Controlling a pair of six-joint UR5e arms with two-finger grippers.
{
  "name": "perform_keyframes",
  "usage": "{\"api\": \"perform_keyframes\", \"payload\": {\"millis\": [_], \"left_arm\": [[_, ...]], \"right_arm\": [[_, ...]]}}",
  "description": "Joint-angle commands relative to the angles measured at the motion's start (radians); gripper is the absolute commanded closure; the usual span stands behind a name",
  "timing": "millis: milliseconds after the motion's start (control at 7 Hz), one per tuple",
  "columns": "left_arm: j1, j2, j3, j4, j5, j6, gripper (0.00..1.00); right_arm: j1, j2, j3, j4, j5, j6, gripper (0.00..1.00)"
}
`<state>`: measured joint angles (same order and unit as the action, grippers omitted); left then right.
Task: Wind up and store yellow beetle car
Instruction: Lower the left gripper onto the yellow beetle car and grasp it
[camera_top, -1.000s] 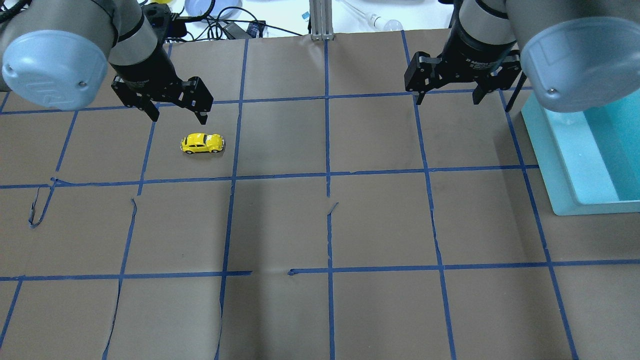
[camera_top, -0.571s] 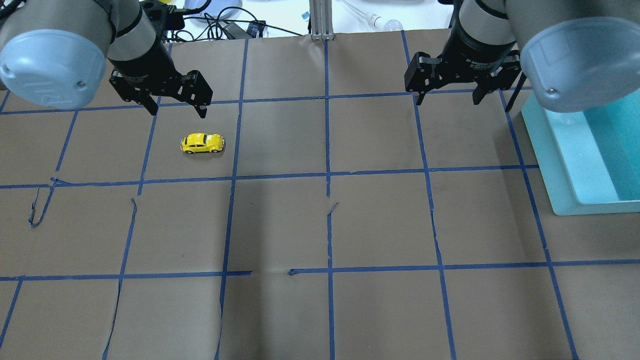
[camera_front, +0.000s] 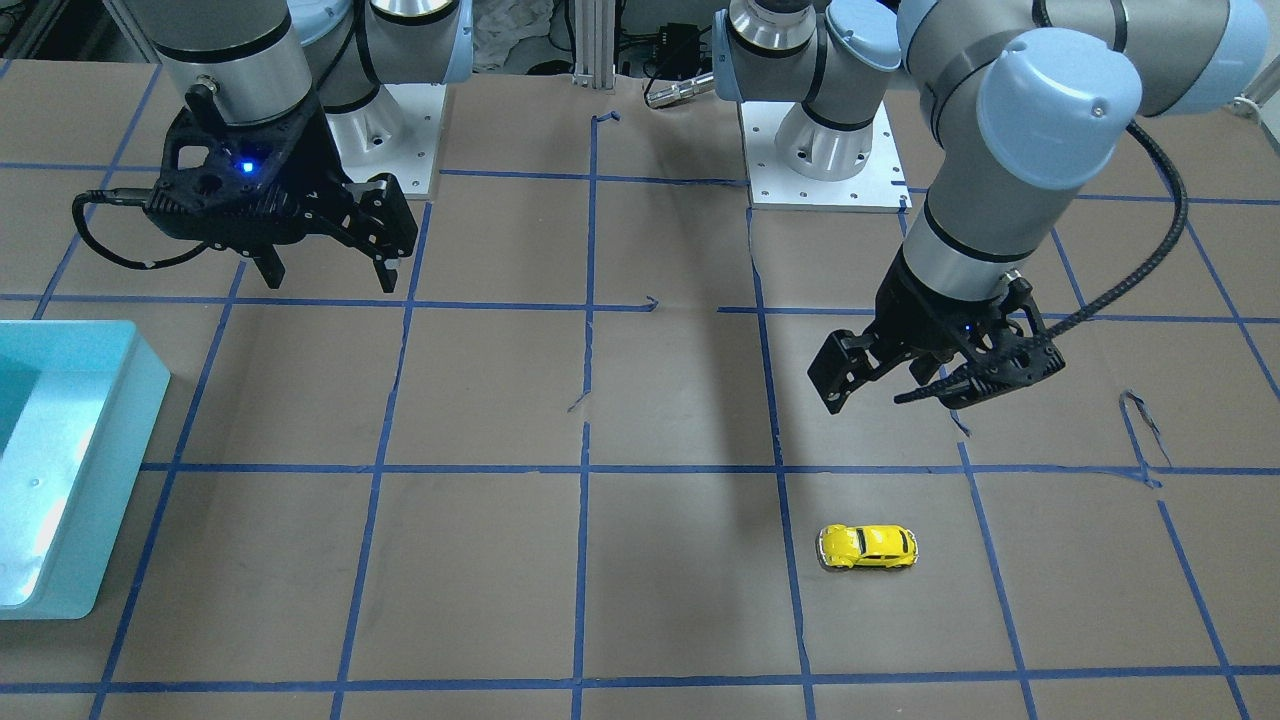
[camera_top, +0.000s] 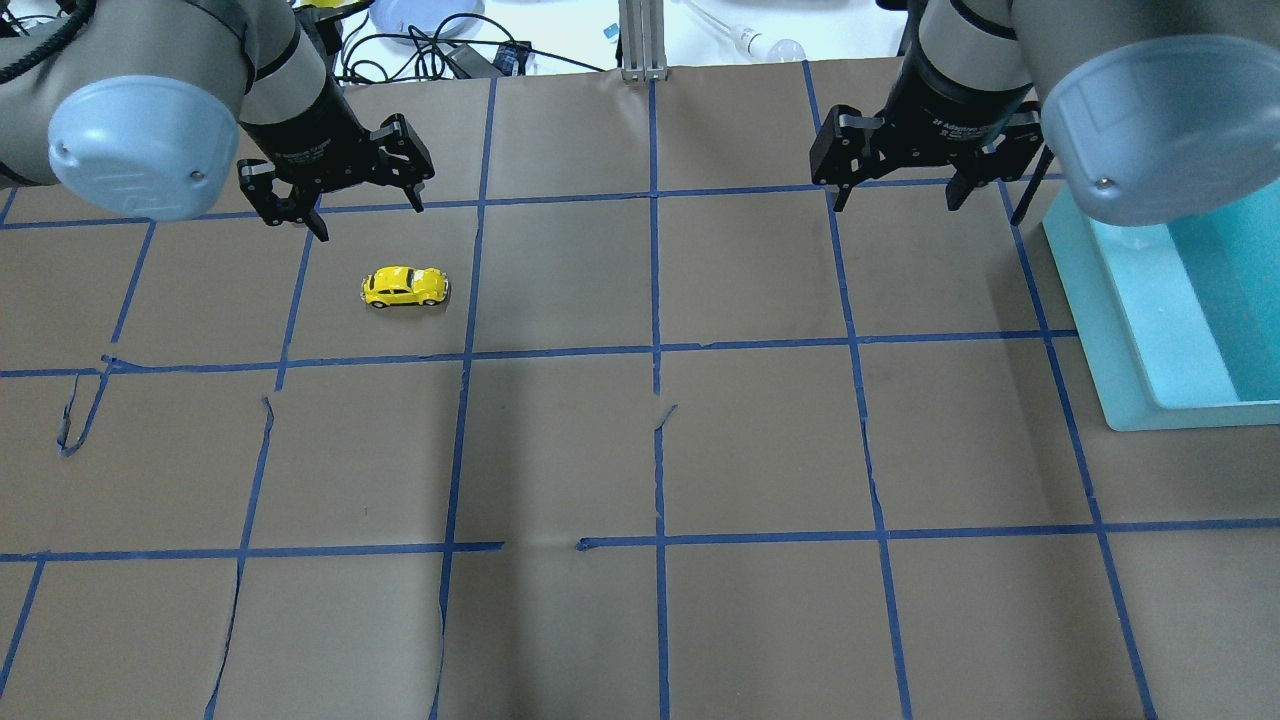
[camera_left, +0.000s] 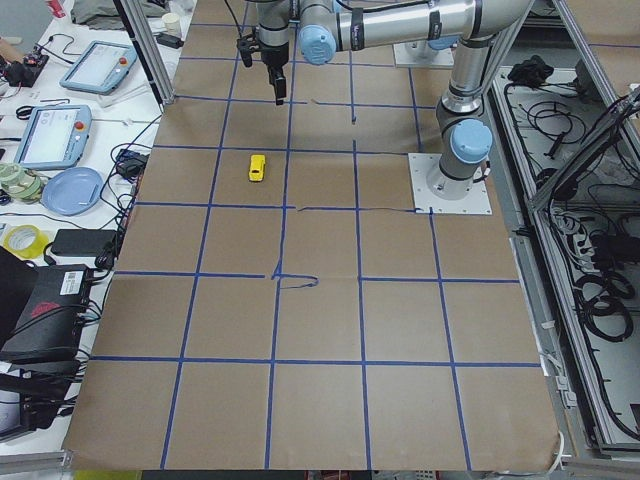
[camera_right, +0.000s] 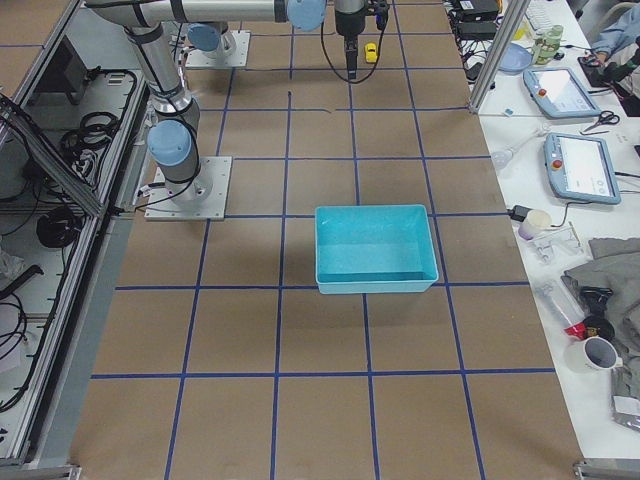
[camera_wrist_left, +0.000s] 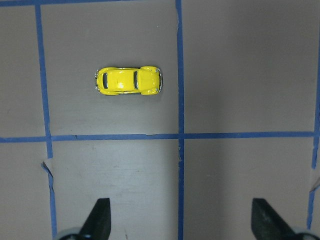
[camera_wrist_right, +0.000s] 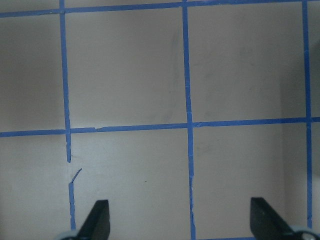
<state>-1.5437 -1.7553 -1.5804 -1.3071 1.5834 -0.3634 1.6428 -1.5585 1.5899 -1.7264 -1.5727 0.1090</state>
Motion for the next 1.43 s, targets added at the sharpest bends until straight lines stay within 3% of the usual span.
{"api": "perform_keyframes", "payload": {"millis": [0,286,429,714,1286], "left_arm": [[0.014,-0.07,-0.022,0.086,0.001,-0.167,0.0],[0.023,-0.128,-0.052,0.199,0.012,-0.422,0.0],[0.033,-0.157,-0.055,0.23,0.023,-0.44,0.0],[0.079,-0.205,-0.075,0.25,0.021,-0.663,0.0],[0.086,-0.305,-0.072,0.302,0.012,-0.929,0.0]], "right_arm": [[0.0,0.0,-0.001,0.001,0.0,0.0,0.0],[0.0,0.0,0.001,0.001,0.0,0.001,0.0],[0.0,0.0,0.001,-0.001,0.0,0.0,0.0],[0.0,-0.002,0.001,0.001,0.0,0.0,0.0],[0.0,0.0,0.002,-0.001,0.002,0.0,0.0]]}}
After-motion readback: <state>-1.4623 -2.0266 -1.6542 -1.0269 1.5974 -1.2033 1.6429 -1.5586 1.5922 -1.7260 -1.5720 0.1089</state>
